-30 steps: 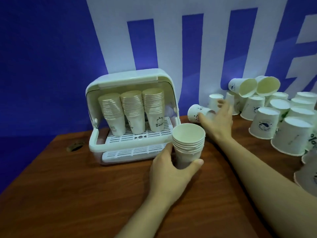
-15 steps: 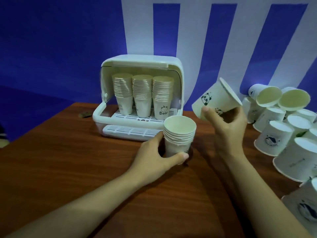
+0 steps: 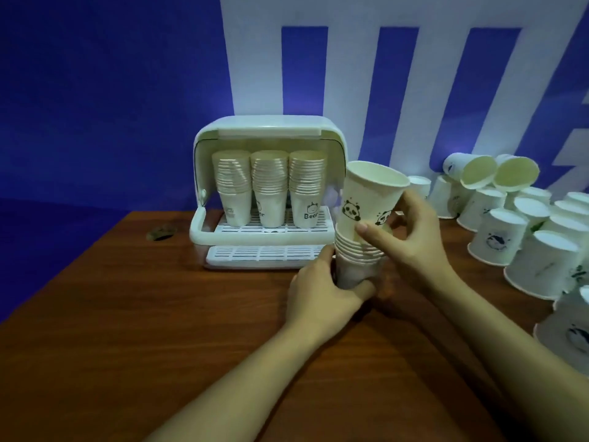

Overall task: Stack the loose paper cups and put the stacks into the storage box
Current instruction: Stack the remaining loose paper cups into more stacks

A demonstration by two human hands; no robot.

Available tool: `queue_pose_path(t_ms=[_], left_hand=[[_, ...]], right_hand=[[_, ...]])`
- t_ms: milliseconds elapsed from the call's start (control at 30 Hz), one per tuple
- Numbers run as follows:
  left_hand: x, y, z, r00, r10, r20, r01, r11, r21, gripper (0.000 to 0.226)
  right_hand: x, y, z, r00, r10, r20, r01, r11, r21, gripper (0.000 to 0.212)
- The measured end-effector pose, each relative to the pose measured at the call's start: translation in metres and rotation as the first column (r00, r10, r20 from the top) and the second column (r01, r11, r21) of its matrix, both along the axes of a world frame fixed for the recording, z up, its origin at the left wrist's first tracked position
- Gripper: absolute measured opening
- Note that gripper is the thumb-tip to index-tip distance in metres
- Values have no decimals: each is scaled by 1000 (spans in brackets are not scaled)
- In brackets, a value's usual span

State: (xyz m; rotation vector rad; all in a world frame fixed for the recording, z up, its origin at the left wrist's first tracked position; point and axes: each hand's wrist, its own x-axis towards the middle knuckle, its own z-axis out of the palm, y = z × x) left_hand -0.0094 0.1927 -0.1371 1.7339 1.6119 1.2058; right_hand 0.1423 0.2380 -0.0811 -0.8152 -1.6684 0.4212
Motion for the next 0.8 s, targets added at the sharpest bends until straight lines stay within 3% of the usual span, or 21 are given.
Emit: queue_pose_path(t_ms=[100, 233, 333, 433, 533, 600, 633, 700, 767, 800], left_hand=[[-2, -2, 4, 999, -23, -22, 23, 1000, -13, 62], [-3, -7, 7, 999, -41, 9, 41, 999, -18, 59], [-6, -10, 7, 998, -60, 24, 61, 998, -12, 58], [-7, -12, 9, 997, -69, 28, 70, 997, -19, 61], [-5, -5, 6, 999, -54, 6, 54, 999, -2, 66], [-5, -2, 3, 998, -61, -6, 61, 998, 5, 66], [-5, 0, 1, 998, -67, -7, 67, 998, 13, 66], [-6, 3, -1, 998, -62, -9, 62, 998, 24, 70], [-4, 5, -2, 998, -58, -20, 58, 998, 15, 75], [-3, 5, -3, 998, -56, -26, 56, 998, 12, 77]], right_hand=[[4, -1, -2, 993, -28, 110, 30, 999, -17, 66], [-5, -8, 0, 994, 98, 39, -94, 991, -96, 69], [-17, -11, -2, 999, 17, -42, -20, 997, -72, 54], [-25, -15, -14, 995, -93, 20, 93, 996, -4, 33], [-22, -17, -19, 996, -74, 56, 74, 997, -10, 31], [-17, -10, -13, 993, 36, -109, -47, 994, -95, 37], [-12, -2, -12, 977, 12, -215, -38, 992, -118, 41], [0, 26, -14, 937, -258, -234, 222, 960, -172, 36], [20, 66, -20, 847, -531, -22, 517, 833, -194, 23], [29, 83, -21, 799, -584, 142, 601, 778, -185, 25]])
